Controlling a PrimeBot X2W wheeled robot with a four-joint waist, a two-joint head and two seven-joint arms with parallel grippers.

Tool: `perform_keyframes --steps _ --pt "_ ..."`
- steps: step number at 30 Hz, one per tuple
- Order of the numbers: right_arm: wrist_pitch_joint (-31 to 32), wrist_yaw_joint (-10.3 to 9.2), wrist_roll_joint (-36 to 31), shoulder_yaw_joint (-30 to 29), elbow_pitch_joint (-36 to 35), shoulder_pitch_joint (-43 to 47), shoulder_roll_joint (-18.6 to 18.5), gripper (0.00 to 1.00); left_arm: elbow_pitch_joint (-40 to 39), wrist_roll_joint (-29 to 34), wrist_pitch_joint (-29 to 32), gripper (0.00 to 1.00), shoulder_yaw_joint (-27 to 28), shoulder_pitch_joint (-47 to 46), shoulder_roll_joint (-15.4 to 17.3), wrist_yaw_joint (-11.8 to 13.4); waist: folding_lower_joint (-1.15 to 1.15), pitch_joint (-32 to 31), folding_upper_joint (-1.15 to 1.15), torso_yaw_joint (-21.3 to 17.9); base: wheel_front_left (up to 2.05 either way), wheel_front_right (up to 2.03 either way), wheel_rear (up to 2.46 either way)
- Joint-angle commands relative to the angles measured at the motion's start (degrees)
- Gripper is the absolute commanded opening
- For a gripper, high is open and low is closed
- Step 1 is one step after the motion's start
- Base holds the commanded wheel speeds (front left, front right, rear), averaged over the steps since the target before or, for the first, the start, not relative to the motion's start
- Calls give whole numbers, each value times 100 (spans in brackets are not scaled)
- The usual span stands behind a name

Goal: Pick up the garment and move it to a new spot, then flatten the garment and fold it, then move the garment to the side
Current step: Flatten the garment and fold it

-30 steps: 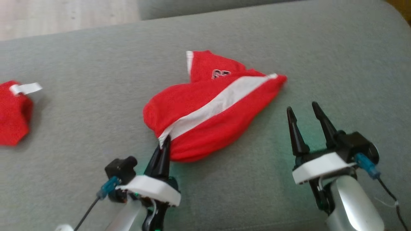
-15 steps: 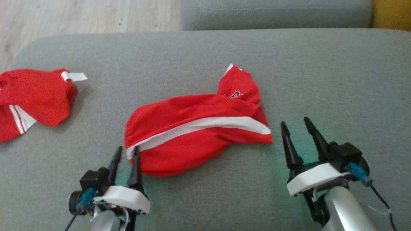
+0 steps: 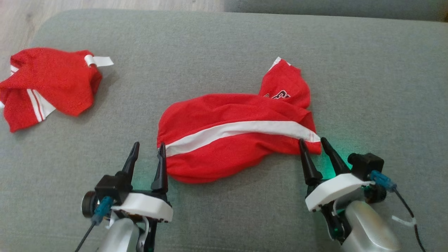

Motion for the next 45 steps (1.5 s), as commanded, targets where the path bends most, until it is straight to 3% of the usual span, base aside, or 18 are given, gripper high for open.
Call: perform_keyframes --steps 1,11,21,22,23,24,28,38,39,40,43,45 --pt "-63 24 163 187 -46 -238 20 100 -210 54 -30 100 233 -60 18 -8 0 33 0 33 0 0 0" --pt "-63 24 1063 760 -90 -296 20 100 -506 34 -30 100 172 -39 10 -5 0 34 0 -22 0 0 0" --pt "-63 24 1879 771 -213 -400 -14 100 -588 -1 -30 100 41 -12 9 2 0 46 0 60 0 0 0" --pt "-63 24 1938 849 -208 -423 -32 67 -590 -30 -30 100 52 -1 9 10 0 50 0 76 0 0 0" --pt "-63 24 1993 893 -216 -447 -54 10 -589 -50 -30 100 60 6 9 12 0 53 0 87 0 0 0" --pt "-63 24 2038 870 -250 -474 -72 0 -591 -44 -30 100 67 9 9 12 0 57 0 92 0 0 0" --pt "-63 24 1782 354 -460 -487 -150 0 -631 -52 -30 100 117 39 9 26 0 35 0 50 0 0 0" --pt "-63 24 -197 -1156 -749 198 -115 0 -510 -135 -30 100 -11 233 8 90 0 -247 0 -355 0 0 0" --pt "-63 24 -438 -1233 -671 260 -110 16 -494 -136 -30 100 -2 249 8 108 0 -268 0 -395 0 0 0" --pt "-63 24 -712 -1271 -568 306 -110 100 -469 -125 -30 100 10 264 8 126 0 -294 0 -434 0 0 0" --pt "-63 24 -1722 -1444 -518 362 -172 100 -404 -51 -30 100 77 307 8 218 0 -357 0 -544 0 0 0" --pt "-63 24 -2632 -1873 -806 412 -120 100 -403 81 -30 100 212 349 8 366 0 -414 0 -642 0 0 0"
